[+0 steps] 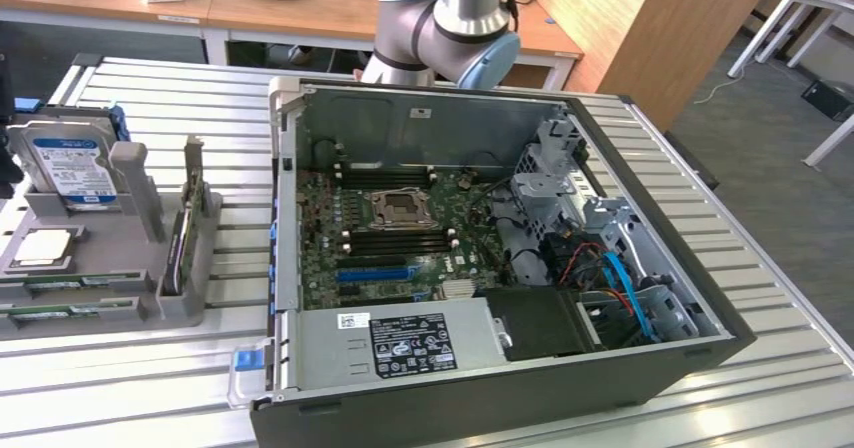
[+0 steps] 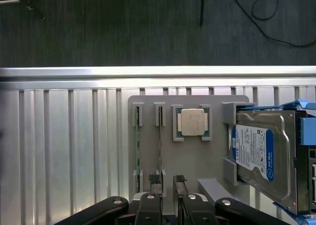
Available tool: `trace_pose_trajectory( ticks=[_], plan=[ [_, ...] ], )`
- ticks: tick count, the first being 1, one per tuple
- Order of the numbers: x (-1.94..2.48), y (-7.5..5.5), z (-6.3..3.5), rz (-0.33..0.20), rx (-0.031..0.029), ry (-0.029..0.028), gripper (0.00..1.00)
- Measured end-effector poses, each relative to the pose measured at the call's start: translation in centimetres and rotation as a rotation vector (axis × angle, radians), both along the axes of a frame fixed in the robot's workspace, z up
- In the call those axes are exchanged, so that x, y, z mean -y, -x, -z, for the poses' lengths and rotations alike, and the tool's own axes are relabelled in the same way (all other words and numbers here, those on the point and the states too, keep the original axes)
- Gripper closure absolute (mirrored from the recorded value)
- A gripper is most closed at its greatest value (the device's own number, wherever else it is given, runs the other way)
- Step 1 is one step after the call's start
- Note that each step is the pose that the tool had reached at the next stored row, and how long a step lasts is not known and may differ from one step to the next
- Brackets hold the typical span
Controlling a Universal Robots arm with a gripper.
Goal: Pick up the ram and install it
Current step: 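Pick up the ram and move it above insertion slot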
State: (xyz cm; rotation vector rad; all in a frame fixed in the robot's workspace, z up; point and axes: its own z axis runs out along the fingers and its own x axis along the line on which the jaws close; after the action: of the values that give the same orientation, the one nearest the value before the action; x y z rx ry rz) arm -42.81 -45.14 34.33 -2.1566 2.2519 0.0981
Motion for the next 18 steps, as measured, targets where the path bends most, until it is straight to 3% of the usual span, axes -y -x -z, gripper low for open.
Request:
trace_pose_trajectory(
  ticks=[18],
  plan=[
    [0.00, 0.0, 1.19, 0.000, 0.0003, 0.0000, 0.76]
  ],
)
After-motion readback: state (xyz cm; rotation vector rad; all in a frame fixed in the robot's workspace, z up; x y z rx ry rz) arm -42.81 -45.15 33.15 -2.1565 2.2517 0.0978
